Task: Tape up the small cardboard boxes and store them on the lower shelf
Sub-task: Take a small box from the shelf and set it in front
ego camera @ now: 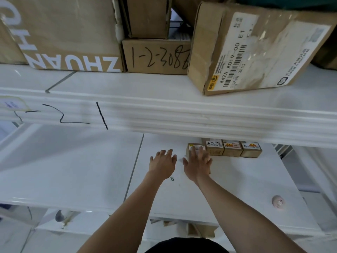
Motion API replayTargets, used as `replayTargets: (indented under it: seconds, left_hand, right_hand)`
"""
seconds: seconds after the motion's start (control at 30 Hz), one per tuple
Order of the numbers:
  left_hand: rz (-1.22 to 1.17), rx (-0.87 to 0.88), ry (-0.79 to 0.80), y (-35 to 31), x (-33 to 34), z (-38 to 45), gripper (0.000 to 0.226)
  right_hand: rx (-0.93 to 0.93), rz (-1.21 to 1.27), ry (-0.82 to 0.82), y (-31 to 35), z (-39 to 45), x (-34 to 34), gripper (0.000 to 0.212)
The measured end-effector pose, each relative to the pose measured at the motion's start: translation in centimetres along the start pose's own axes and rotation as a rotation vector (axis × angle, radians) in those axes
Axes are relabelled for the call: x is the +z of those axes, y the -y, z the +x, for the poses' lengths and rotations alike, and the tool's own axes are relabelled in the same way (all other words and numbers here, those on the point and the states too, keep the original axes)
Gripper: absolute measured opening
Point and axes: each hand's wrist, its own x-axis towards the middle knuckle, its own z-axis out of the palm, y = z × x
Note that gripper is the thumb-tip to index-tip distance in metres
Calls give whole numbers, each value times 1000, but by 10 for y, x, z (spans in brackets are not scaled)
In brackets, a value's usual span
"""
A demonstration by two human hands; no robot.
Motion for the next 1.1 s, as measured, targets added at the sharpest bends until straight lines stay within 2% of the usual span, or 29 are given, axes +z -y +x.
replayTargets:
  seconds: [0.27,0.43,0.6,0.67,0.77,0.83,0.9,0.97,1.1]
  left_hand:
    - [-33,0,15,15,6,-18,50]
    - [-199,-6,51,14,17,-26,48]
    - [-456,-43,137,7,24,-34,47]
    - [-546,-94,212,2,26,-42,46]
    - [-748,-221,329,-11,28,-56,45]
    - [-965,-346,447,-20,27,-67,48]
    - [-1142,-385,505,-26,24,-74,50]
    - [-1247,-395,495,-31,21,-75,52]
    - [-1461,-434,446,-44,12,-75,40]
  right_hand:
    - [0,-59,65,6,-18,7,71]
    - [12,19,101,-1,-42,8,67]
    - [91,525,40,-18,-59,-9,65]
    - [157,888,44,-24,-69,-18,53]
    - [396,1450,119,-29,-85,-32,26]
    - [507,1716,192,-32,-91,-35,27]
    - [497,1848,280,-35,-95,-37,36]
    - [459,1942,328,-35,-100,-39,42]
    - [406,1948,328,-37,-108,-45,38]
